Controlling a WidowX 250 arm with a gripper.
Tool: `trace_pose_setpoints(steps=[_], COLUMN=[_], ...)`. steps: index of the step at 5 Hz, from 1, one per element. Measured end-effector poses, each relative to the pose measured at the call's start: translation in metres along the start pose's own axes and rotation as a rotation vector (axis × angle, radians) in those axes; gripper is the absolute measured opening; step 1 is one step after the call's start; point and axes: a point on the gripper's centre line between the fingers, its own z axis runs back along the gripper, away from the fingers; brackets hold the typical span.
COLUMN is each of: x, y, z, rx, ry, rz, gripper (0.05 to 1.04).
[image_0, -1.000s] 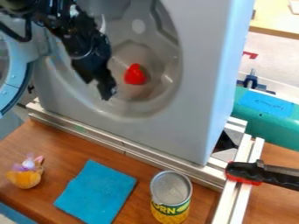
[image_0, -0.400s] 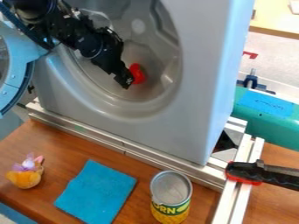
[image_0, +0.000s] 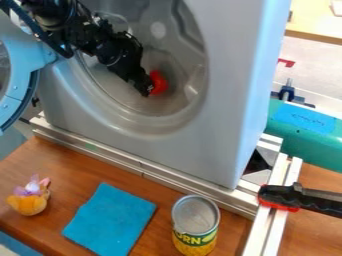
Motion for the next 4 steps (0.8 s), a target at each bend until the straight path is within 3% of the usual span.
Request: trace_pose_setpoints(steps=[1,2,3,4], x=[0.004,0.013,0.016,0.017], y=[-0.011,-0.022,-0.023,-0.020], z=[-0.013,-0.019,-0.023,-0.024], rx=[-0.057,-0.125,-0.138,-0.114], ry=[0.001,-0.033,-0.043,-0.035], rz=[-0.006,0.023,0.047,0.076], gripper=[1.008,1.007,0.970,0.823])
